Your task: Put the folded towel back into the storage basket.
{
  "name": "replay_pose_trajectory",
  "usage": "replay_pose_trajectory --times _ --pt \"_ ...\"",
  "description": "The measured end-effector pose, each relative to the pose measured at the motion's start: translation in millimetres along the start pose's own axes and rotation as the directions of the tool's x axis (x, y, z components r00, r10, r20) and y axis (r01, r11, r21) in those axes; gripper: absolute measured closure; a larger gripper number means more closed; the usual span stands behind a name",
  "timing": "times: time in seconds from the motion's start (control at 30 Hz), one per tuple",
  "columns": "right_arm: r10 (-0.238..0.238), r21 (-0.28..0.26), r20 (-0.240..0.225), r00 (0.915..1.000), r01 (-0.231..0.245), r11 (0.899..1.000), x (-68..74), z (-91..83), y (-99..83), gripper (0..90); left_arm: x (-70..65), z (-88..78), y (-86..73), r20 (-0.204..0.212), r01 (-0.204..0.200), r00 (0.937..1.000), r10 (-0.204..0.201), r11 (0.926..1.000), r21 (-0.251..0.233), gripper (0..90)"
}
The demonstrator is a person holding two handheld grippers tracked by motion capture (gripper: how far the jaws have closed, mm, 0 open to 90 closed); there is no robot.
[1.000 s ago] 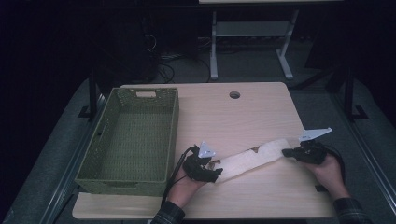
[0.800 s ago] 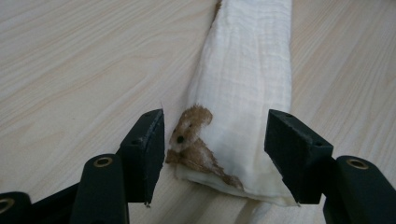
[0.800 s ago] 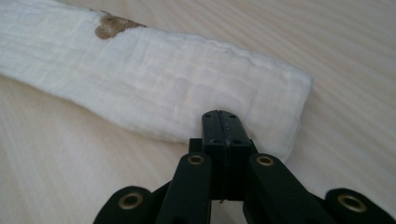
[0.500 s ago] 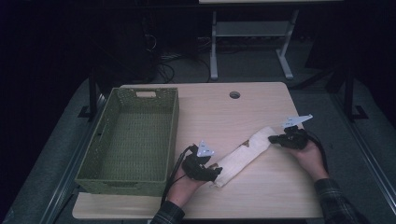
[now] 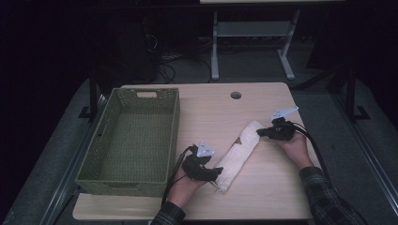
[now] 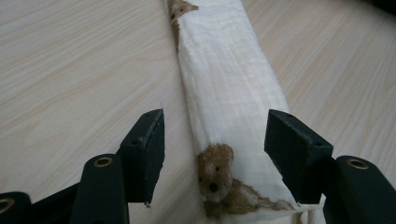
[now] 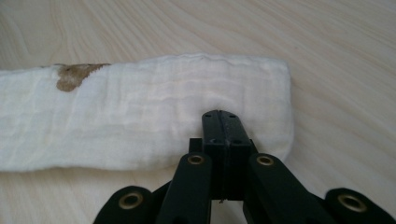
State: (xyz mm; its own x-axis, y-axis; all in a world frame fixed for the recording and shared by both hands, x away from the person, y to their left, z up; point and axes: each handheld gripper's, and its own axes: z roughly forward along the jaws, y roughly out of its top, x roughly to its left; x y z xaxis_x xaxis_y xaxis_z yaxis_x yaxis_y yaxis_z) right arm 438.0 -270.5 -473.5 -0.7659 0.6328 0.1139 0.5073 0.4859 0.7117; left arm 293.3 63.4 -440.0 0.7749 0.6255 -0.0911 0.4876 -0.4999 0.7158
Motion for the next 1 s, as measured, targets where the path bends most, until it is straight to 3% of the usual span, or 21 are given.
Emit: replay_pose_trajectory --times 0.17,0.27,0.33,0.53,0.67,0.87,1.0 --pt "-0.012 0.012 -0.011 0.9999 0.012 1.0 0.3 9.5 11.0 89.8 -0.9 1.5 0.7 0.008 -0.009 0.9999 0.009 0.9999 0.014 37.7" --pt "-0.024 -0.003 -0.013 0.9996 0.024 1.0 2.6 1.8 9.2 89.4 -0.9 2.8 0.3 0.013 -0.008 0.9999 0.008 0.9999 0.007 39.0" --pt "-0.024 -0.025 -0.014 0.9996 0.024 0.999 5.3 -8.7 4.5 82.9 0.0 3.6 0.4 0.014 -0.005 0.9999 0.005 1.0 0.005 42.7" --pt "-0.002 -0.049 -0.03 0.9996 0.001 0.999 13.9 -35.0 -12.1 65.6 4.0 5.4 3.2 -0.01 0.005 0.9999 -0.005 1.0 0.004 68.1" --pt "-0.005 -0.06 -0.024 0.9997 0.003 0.998 21.0 -47.8 -18.9 52.8 7.7 9.1 4.7 -0.031 -0.001 0.9995 0.003 0.9993 0.038 86.0" --pt "0.016 -0.048 0.004 0.9999 -0.016 0.999 30.0 -57.4 -30.4 39.7 10.6 21.8 2.5 -0.026 -0.006 0.9996 0.009 0.9939 0.11 89.4" --pt "0.008 -0.051 -0.008 0.9999 -0.009 0.999 30.7 -60.2 -35.3 38.8 7.4 27.3 1.4 0.002 -0.024 0.9997 0.024 0.9894 0.143 89.4"
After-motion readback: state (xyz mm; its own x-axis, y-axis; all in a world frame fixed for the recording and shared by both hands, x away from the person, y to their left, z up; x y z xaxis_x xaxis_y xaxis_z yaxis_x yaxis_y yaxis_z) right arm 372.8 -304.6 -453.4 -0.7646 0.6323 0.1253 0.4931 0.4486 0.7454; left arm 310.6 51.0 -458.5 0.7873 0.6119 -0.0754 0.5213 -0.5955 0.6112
